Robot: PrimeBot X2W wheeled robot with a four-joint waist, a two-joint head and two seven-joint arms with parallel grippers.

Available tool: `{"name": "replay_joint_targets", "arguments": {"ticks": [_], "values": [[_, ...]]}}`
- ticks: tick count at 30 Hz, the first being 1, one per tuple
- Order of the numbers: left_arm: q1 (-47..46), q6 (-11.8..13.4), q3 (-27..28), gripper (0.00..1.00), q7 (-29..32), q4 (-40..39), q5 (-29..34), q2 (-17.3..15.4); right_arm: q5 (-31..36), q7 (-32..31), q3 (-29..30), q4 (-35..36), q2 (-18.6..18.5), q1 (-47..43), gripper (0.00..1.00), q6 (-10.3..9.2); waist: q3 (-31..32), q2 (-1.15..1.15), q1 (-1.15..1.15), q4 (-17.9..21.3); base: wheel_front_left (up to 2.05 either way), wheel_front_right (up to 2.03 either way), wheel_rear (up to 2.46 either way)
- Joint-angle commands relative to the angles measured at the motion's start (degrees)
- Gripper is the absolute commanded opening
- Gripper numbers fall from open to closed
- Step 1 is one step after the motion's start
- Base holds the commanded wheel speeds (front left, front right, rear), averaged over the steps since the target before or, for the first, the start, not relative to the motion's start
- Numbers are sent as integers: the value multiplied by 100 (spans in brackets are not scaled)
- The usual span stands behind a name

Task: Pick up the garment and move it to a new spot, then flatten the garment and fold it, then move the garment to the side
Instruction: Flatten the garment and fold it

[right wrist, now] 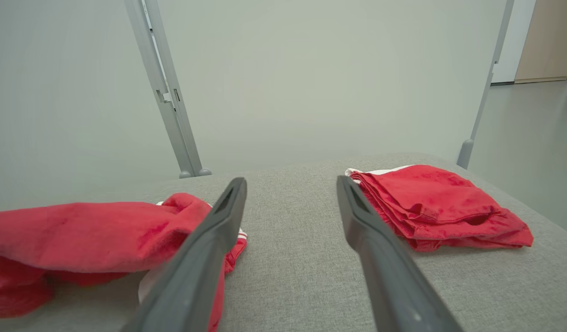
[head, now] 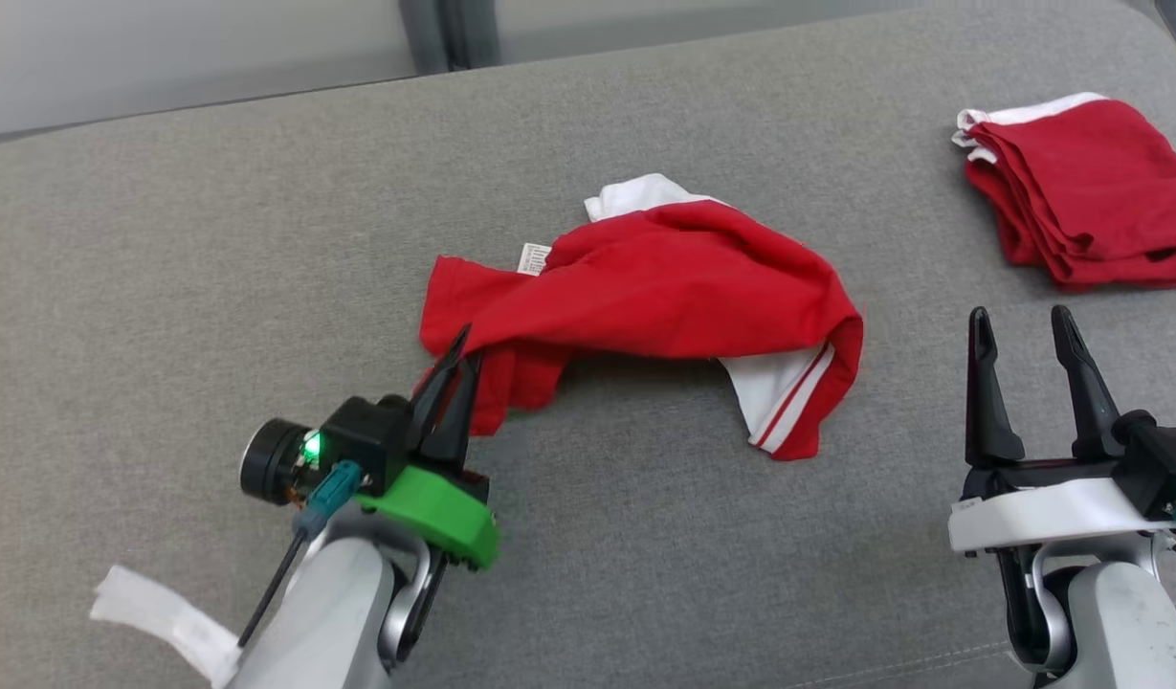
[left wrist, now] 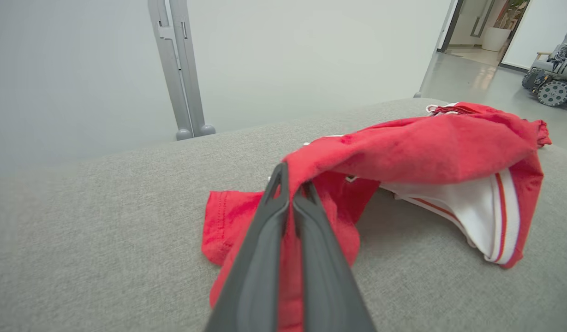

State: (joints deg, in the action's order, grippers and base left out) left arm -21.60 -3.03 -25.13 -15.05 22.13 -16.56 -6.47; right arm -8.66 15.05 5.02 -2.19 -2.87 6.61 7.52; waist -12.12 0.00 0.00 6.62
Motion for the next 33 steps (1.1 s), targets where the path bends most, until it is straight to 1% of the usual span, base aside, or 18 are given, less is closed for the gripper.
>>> {"name": "replay_joint_targets", "arguments": {"ticks": [1,2,6,10,12,14,17,21,22,23,24,28,33], "values": [[239,-8,3,0,-18,-173,77,-136,49,18,55,-15,-5,-85,100,-6,216,0,0,-222,0,0,0],[358,-2,-3,0,-5,-302,98,-220,57,18,80,-12,-5,-96,100,-6,238,0,0,-253,0,0,0],[930,173,88,0,205,-928,69,-585,127,18,231,5,-5,-186,100,-6,306,0,0,-355,0,0,0],[1514,433,371,0,392,-1340,-105,-862,147,18,330,-2,-5,-225,100,-6,316,0,0,-409,0,0,0],[1723,528,506,0,409,-1368,-262,-870,155,18,347,-28,-4,-246,100,-6,314,0,0,-424,0,0,0],[1862,606,616,0,379,-1240,-349,-920,162,18,330,-53,-5,-251,100,-6,326,0,0,-425,0,0,0],[1946,699,755,0,291,-930,-423,-902,173,18,280,-82,-4,-237,100,-6,347,0,0,-405,0,0,0],[1913,694,787,0,200,-545,-526,-792,210,18,204,-155,-4,-261,100,-6,392,0,0,-391,0,0,0],[1894,682,777,25,178,-471,-532,-764,222,18,185,-179,-5,-271,100,-6,412,0,0,-386,0,0,0],[1866,669,776,65,145,-399,-545,-725,229,18,162,-209,-5,-285,100,-6,431,0,0,-382,0,0,0],[1848,667,787,100,122,-362,-562,-686,234,18,151,-227,-5,-289,100,-6,451,0,0,-382,0,0,0],[1822,693,895,100,17,-308,-613,-568,269,18,69,-306,-5,-321,100,-6,533,0,0,-405,0,0,0],[1866,716,1059,100,-16,-615,-502,-531,320,19,19,-384,-6,-356,100,-6,615,0,0,-538,0,0,0]]}}
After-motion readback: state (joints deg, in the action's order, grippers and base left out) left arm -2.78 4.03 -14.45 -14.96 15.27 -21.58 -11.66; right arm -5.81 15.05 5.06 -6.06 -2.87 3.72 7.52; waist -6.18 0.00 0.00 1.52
